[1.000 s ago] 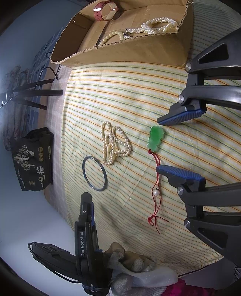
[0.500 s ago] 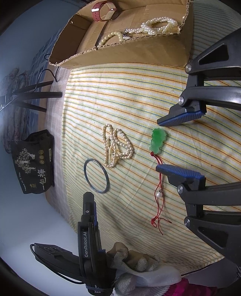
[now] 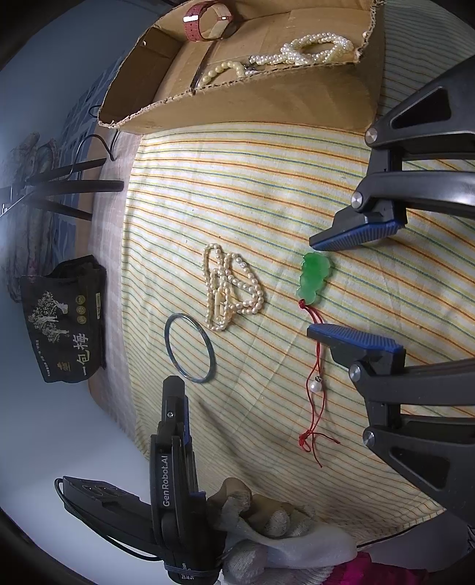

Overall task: Organize jewelry
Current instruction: 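Lower right tool toward green jade pendant while left tool moves over black bangle, then close right tool on the jade pendant while left tool grasps the black bangle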

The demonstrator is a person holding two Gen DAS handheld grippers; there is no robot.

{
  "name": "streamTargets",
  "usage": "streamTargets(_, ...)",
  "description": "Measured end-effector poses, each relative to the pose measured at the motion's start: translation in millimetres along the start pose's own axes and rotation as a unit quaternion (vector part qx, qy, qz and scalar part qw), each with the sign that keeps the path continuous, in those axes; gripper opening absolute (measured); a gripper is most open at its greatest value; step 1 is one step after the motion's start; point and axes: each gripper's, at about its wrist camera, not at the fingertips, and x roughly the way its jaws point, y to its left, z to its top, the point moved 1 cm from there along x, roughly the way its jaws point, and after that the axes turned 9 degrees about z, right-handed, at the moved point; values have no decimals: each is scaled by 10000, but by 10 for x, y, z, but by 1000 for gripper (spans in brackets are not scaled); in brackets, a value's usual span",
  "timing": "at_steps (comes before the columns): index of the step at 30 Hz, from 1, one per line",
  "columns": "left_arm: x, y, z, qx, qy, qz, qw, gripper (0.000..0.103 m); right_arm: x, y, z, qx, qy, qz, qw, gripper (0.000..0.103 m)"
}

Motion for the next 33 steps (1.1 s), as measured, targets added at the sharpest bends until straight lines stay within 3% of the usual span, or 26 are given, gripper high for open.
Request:
streamTargets(24, 297, -73, 29, 326, 149, 460, 9983, 31, 152, 82, 63, -319, 171, -342, 9988, 43)
streamTargets(29, 317, -86, 31, 398, 88, 658, 9970, 16, 176, 120, 67, -482, 217, -460, 9975, 33)
streamTargets(33, 313, -52, 19, 377, 17, 722, 9967, 5, 159, 109, 59, -490, 200, -422, 9977, 32)
